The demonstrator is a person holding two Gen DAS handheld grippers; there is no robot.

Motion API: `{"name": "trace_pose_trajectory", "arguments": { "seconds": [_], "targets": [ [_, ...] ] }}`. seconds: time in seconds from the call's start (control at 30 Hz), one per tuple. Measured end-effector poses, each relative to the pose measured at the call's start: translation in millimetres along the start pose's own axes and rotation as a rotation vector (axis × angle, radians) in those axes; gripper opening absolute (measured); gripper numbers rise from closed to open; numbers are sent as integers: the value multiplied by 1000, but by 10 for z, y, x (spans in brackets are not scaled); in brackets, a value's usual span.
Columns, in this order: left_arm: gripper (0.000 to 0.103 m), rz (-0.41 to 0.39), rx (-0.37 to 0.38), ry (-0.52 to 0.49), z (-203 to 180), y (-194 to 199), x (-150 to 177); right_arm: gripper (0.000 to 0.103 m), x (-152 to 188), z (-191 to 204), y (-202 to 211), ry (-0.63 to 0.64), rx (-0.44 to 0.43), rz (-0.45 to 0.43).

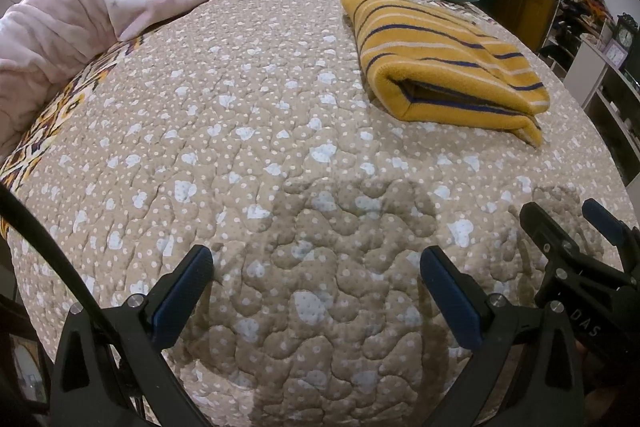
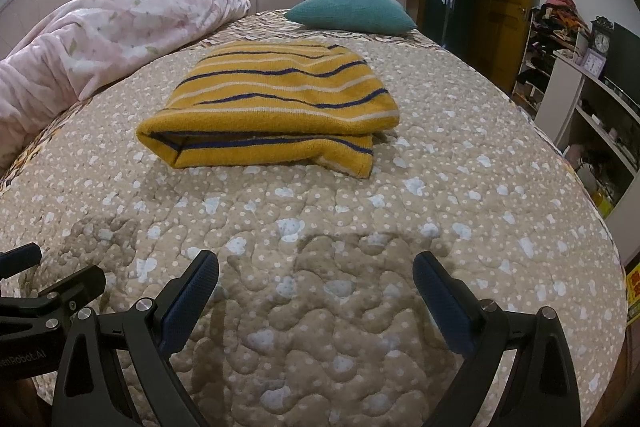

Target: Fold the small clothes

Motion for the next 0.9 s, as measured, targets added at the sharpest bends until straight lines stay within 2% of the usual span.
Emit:
{"name": "trace_pose_trajectory", "arguments": {
  "seconds": [0.9],
  "targets": [
    [103, 0, 0, 3, 0, 5, 2, 99, 1, -4, 3, 3, -2, -3]
  ]
}}
Point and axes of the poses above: each gripper's, at about its wrist camera, not at the fingertips, and y roughly against the way its jaws point, z to its left, x to its underside, the point moved 9 cm from there along -y, roughly the way its jaws point
